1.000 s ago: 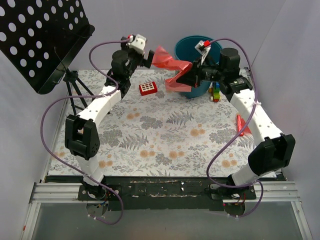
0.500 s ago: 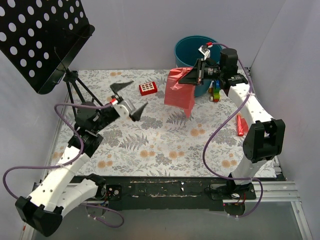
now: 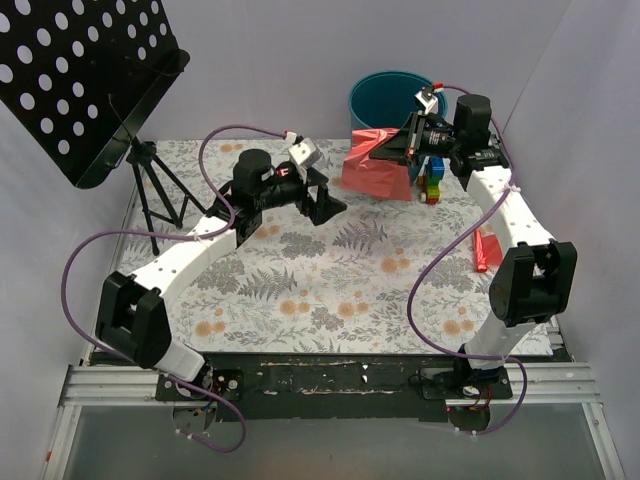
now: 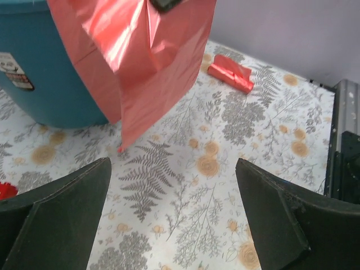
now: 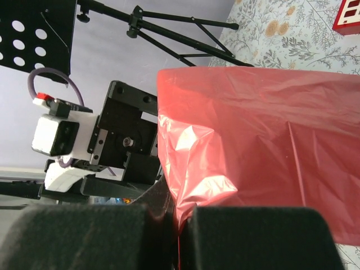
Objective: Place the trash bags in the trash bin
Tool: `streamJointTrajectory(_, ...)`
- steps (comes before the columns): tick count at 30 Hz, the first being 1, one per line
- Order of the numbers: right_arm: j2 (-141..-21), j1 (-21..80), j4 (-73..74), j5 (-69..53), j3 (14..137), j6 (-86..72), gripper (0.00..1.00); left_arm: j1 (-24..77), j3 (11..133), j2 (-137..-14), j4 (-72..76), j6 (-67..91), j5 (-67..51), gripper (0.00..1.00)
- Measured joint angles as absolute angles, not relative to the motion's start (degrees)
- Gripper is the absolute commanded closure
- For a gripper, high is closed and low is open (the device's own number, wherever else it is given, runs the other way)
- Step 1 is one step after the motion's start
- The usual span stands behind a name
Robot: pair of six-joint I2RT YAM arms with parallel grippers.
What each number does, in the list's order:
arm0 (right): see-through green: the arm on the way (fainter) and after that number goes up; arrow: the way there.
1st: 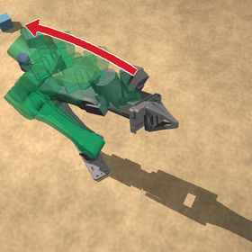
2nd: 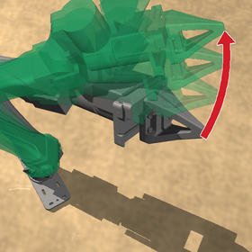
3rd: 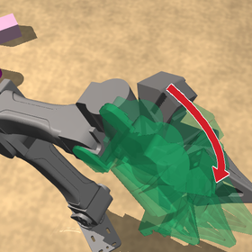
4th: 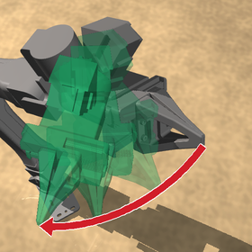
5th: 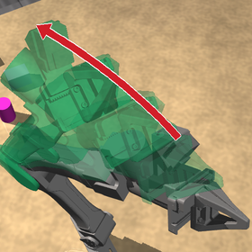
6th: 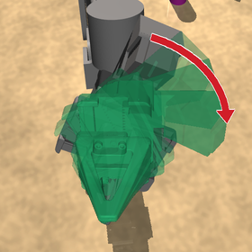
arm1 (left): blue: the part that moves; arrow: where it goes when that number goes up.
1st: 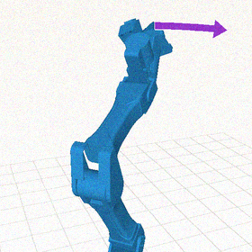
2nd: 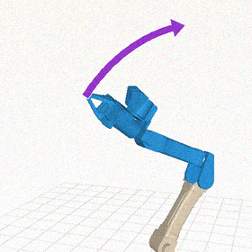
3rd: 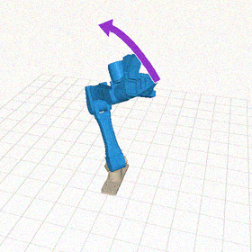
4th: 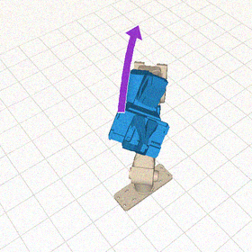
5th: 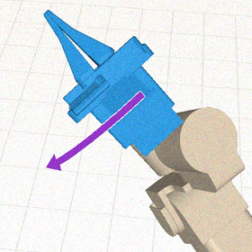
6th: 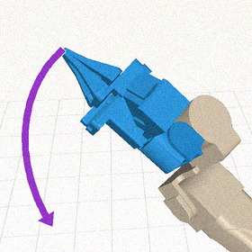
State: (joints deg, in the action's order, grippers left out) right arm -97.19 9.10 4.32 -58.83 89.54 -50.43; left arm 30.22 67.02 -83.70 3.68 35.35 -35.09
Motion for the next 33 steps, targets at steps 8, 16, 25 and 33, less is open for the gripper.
streamJointTrajectory(8,-96.79,9.08,4.58,-58.83,89.23,-49.84,0.99,30.22,73.67,-90.78,8.86,41.39,-41.85,0.26)
streamJointTrajectory(16,-96.77,9.06,6.15,-58.59,89.25,-49.08,0.99,30.5,76.36,-98.21,8.05,42.19,-50.57,0.92)
streamJointTrajectory(25,-96.79,9.06,9.13,-55.7,89.56,-44.31,0.47,30.41,79.13,-100.2,7.53,46.39,-56.03,1.0)
streamJointTrajectory(33,-96.6,3.55,19.51,-46.44,91.29,-23.66,0.17,24.75,88.71,-100.86,-1.96,54.3,-66.39,1.0)
